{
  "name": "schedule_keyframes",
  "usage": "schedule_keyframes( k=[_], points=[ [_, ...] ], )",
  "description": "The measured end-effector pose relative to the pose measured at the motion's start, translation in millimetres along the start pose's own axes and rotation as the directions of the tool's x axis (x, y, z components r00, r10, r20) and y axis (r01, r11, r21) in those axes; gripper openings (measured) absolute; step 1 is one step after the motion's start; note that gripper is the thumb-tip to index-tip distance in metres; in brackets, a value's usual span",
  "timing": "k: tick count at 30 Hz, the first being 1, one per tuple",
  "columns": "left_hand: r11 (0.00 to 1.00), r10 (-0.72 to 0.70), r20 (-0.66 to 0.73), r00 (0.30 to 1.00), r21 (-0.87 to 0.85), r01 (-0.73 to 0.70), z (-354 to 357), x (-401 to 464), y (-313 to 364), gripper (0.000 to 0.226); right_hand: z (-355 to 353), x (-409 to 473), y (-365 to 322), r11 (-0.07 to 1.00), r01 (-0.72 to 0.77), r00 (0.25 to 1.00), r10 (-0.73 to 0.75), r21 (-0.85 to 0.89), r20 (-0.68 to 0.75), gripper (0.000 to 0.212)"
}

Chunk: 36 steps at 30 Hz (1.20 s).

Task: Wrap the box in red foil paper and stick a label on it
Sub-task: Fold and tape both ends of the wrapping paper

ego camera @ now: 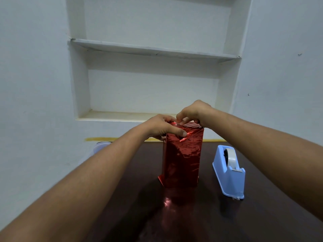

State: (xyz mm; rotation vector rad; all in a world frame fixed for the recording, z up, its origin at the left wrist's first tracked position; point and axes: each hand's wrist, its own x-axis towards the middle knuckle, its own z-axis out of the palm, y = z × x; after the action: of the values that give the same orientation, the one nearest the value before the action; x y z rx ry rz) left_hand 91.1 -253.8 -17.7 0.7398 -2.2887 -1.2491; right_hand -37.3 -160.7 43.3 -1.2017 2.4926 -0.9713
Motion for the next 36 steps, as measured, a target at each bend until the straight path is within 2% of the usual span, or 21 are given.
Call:
schedule_keyframes(
  k=[5,9,17,20,24,31,33,36],
  points=[
    [1.000,0.011,0.004,1.000,0.015,-0.011,1,1,0,0.056,-2,-2,-10,0.990,-0.002,1.000,0.005,-0.138,0.024,0.027],
    [1.000,0.016,0.012,1.000,0.016,-0.016,0,2,-1,0.058,0,0,-13,0.987,-0.003,0.999,0.008,-0.162,0.034,0.028],
    [1.000,0.011,0.032,0.999,0.010,-0.012,0,2,-1,0.042,-4,-5,-11,0.974,0.018,1.000,-0.021,-0.225,-0.012,0.037],
    [1.000,0.006,0.029,1.000,0.003,-0.006,0,1,-1,0.046,-2,-3,-11,0.979,0.007,1.000,-0.012,-0.204,-0.024,0.037],
    [1.000,0.013,0.019,1.000,0.016,-0.013,0,1,-1,0.059,2,1,-8,0.987,-0.012,0.998,0.021,-0.158,0.059,0.028],
    [0.999,0.017,0.004,1.000,0.036,-0.017,1,2,-1,0.055,4,6,-2,0.998,-0.038,0.994,0.044,-0.057,0.098,0.024],
    [0.999,0.012,-0.005,1.000,0.035,-0.011,0,3,-2,0.055,5,5,-2,0.996,-0.040,0.997,0.045,-0.074,0.065,0.033],
    [1.000,0.003,0.008,1.000,-0.004,-0.003,-1,3,-4,0.052,6,5,2,0.994,-0.032,0.996,0.024,-0.102,-0.083,0.058]
  ],
)
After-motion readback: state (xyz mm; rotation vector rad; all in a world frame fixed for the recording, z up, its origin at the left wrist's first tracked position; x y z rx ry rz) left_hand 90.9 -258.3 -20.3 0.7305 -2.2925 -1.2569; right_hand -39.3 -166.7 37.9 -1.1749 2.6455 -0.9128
